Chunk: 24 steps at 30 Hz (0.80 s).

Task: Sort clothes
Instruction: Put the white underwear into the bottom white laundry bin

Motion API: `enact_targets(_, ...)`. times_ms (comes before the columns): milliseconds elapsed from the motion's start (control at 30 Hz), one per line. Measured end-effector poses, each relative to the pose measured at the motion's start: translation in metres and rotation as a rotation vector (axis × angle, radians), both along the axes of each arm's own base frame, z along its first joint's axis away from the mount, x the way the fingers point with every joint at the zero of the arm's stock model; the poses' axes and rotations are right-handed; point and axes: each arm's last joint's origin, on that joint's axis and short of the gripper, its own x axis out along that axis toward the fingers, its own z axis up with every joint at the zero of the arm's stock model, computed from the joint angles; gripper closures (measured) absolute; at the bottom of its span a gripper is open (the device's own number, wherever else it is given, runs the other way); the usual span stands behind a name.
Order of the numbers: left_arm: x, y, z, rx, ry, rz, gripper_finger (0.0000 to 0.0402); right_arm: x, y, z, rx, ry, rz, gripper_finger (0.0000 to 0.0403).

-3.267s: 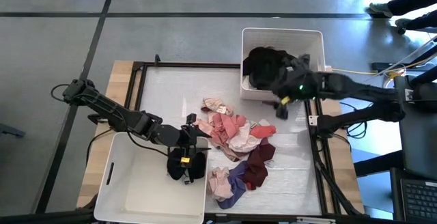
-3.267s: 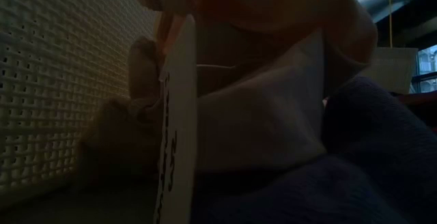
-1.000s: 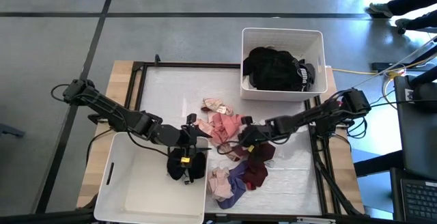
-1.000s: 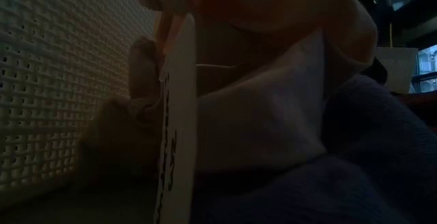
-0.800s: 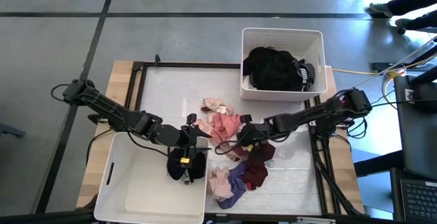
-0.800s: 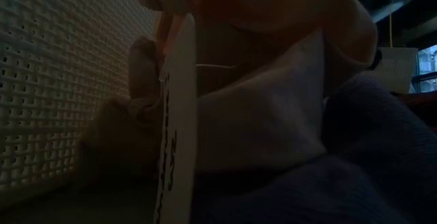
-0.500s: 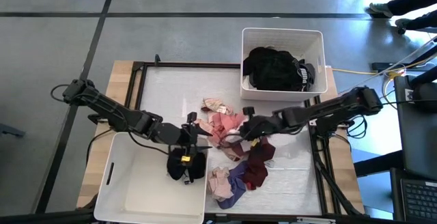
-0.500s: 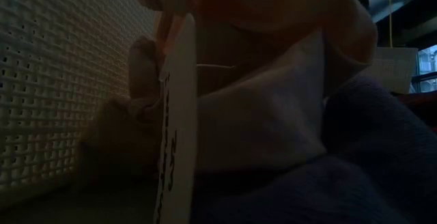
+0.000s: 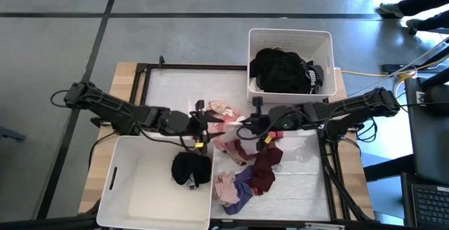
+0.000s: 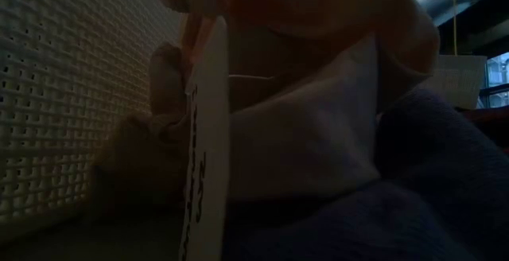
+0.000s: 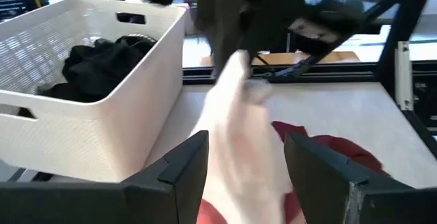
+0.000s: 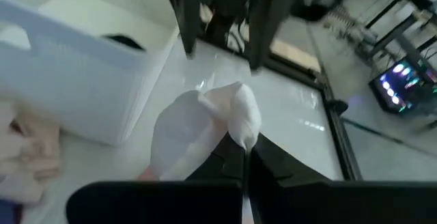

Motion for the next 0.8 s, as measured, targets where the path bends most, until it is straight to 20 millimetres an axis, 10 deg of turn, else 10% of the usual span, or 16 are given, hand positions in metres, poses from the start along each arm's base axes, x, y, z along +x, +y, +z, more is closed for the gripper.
enact_targets(800,0.016,0.012,-0.008,-0.037,-0.017,-0.033,0.022,0.017,0.001,0.004,-0.018,-0.14,0.045,0.0396)
